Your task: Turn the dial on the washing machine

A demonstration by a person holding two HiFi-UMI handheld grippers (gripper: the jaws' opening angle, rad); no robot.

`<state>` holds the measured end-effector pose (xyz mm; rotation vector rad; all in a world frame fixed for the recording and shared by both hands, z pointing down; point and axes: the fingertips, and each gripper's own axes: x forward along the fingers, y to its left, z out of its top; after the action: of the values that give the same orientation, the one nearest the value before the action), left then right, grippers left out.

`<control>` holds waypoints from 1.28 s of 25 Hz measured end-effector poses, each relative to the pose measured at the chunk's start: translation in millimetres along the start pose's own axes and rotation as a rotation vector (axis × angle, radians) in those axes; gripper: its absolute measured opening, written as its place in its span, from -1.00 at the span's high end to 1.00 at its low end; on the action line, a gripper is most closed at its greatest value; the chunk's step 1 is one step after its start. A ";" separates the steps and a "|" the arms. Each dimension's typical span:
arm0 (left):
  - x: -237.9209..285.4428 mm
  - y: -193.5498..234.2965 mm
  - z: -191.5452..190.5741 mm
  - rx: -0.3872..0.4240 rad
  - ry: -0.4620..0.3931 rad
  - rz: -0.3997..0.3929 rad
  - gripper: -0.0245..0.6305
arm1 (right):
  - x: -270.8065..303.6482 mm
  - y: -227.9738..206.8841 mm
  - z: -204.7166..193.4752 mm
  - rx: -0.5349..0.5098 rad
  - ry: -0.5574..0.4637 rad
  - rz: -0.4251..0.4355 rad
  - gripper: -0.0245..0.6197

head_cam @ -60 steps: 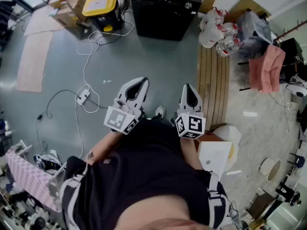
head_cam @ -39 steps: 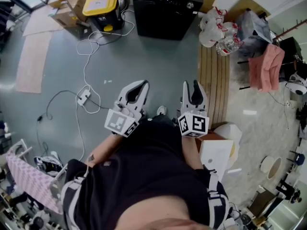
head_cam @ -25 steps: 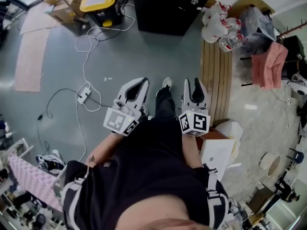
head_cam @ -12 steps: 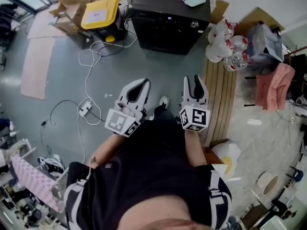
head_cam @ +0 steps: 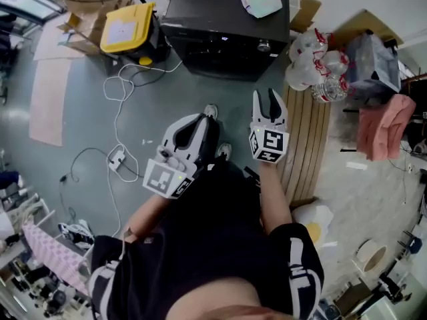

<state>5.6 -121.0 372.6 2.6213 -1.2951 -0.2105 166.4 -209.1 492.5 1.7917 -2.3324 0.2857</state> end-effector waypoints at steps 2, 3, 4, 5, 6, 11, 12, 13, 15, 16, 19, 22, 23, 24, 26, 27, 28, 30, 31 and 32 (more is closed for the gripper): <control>29.9 17.9 -4.4 0.017 0.004 -0.021 0.85 | 41.0 -15.1 -13.5 0.000 0.025 -0.013 0.32; 46.4 28.3 -7.6 0.021 0.013 -0.033 0.85 | 63.3 -23.1 -21.0 -0.004 0.039 -0.023 0.31; 64.0 38.8 -10.7 0.017 0.021 -0.041 0.85 | 86.7 -32.5 -29.6 -0.009 0.057 -0.034 0.30; 82.7 49.2 -13.7 0.010 0.027 -0.048 0.85 | 111.4 -43.4 -39.2 -0.014 0.079 -0.044 0.30; 102.1 59.1 -17.1 0.004 0.032 -0.056 0.85 | 136.9 -55.2 -49.9 -0.016 0.104 -0.053 0.29; 185.0 106.3 -49.8 -0.036 0.103 -0.080 0.85 | 248.4 -113.8 -108.5 -0.034 0.169 -0.109 0.12; 196.2 113.8 -55.3 -0.038 0.111 -0.085 0.85 | 265.1 -122.3 -120.7 -0.034 0.187 -0.121 0.11; 205.3 119.6 -60.5 -0.039 0.118 -0.089 0.85 | 279.0 -129.2 -133.7 -0.032 0.209 -0.130 0.10; 220.1 127.8 -71.9 -0.047 0.130 -0.095 0.85 | 301.2 -140.7 -158.6 -0.033 0.248 -0.141 0.06; 227.5 131.3 -78.4 -0.050 0.134 -0.098 0.85 | 311.7 -146.6 -169.2 -0.038 0.261 -0.145 0.04; 250.0 143.2 -97.5 -0.060 0.143 -0.102 0.85 | 341.7 -163.7 -195.2 -0.050 0.294 -0.161 -0.01; 263.2 150.9 -110.0 -0.083 0.150 -0.097 0.85 | 358.9 -173.2 -211.9 -0.060 0.319 -0.175 -0.02; 266.1 153.1 -113.0 -0.088 0.154 -0.095 0.85 | 363.7 -174.4 -215.1 -0.066 0.323 -0.177 -0.02; 268.7 155.5 -115.9 -0.091 0.158 -0.094 0.85 | 368.5 -174.9 -217.2 -0.072 0.325 -0.178 -0.02; 272.6 160.5 -120.5 -0.093 0.162 -0.094 0.85 | 375.8 -175.7 -218.8 -0.056 0.310 -0.176 0.00; 273.7 162.8 -122.0 -0.095 0.162 -0.093 0.85 | 377.5 -176.4 -219.1 -0.017 0.293 -0.168 0.01; 274.2 164.8 -123.2 -0.097 0.161 -0.092 0.85 | 378.2 -177.5 -219.7 0.049 0.274 -0.154 0.02; 273.6 167.4 -124.8 -0.100 0.162 -0.089 0.85 | 378.7 -180.9 -220.6 0.230 0.244 -0.122 0.03; 272.5 167.6 -125.2 -0.100 0.164 -0.089 0.85 | 378.7 -182.1 -221.1 0.319 0.230 -0.107 0.03; 270.6 166.9 -125.2 -0.100 0.166 -0.089 0.85 | 378.1 -182.7 -221.5 0.386 0.218 -0.096 0.03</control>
<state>68.5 -419.8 526.0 2.5530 -1.0876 -0.0678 253.8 -548.8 812.5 1.9104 -2.1390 0.9201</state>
